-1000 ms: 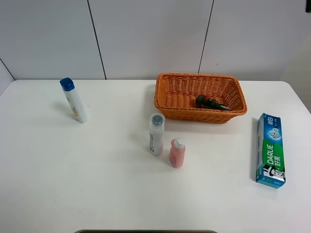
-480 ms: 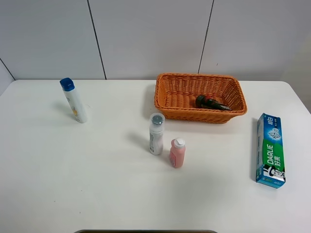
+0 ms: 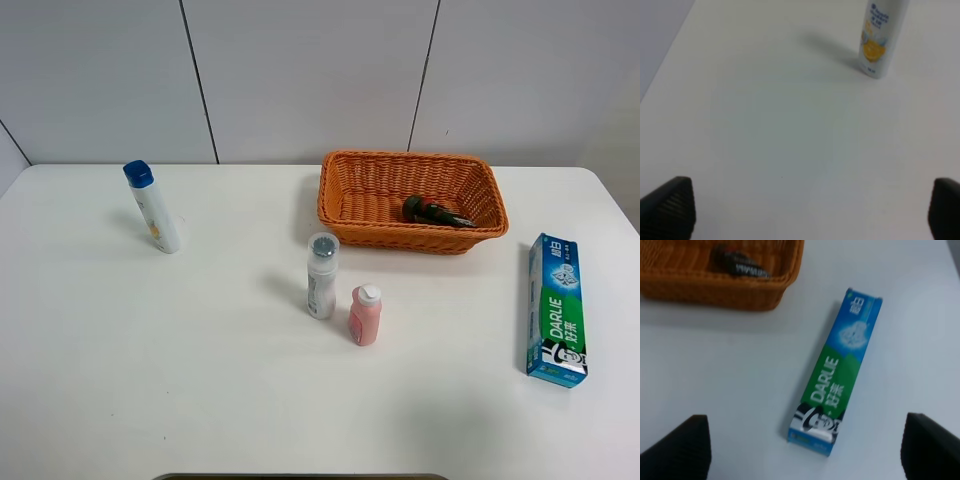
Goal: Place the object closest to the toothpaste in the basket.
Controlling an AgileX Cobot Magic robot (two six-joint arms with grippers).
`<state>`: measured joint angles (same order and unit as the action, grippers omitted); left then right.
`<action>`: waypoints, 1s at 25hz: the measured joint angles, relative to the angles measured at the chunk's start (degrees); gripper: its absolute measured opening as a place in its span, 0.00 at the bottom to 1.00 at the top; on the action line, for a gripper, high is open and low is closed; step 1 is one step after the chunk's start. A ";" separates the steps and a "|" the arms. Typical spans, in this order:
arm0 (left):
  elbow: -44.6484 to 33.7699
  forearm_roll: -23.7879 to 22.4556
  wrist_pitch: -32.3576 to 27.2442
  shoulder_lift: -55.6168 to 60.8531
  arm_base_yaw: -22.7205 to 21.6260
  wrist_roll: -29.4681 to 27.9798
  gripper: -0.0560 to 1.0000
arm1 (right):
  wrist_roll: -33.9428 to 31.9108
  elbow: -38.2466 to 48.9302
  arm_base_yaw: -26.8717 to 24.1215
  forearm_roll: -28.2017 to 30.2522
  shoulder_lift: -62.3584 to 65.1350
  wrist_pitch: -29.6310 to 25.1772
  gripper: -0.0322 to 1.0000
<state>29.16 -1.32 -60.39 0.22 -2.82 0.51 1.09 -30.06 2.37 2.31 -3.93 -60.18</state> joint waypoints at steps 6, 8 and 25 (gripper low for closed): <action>0.00 0.05 0.00 0.00 0.00 0.00 0.94 | -1.09 0.42 -1.26 0.23 4.10 -0.34 0.80; 0.00 0.05 0.00 0.00 0.00 0.00 0.94 | -1.09 1.02 -1.26 -0.10 4.10 -0.58 0.80; 0.00 0.05 0.00 0.00 0.00 0.00 0.94 | -1.09 1.14 -1.31 -0.52 4.10 -0.51 0.80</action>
<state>29.16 -1.27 -60.39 0.22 -2.82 0.51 0.00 -28.92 1.06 1.79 0.17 -60.69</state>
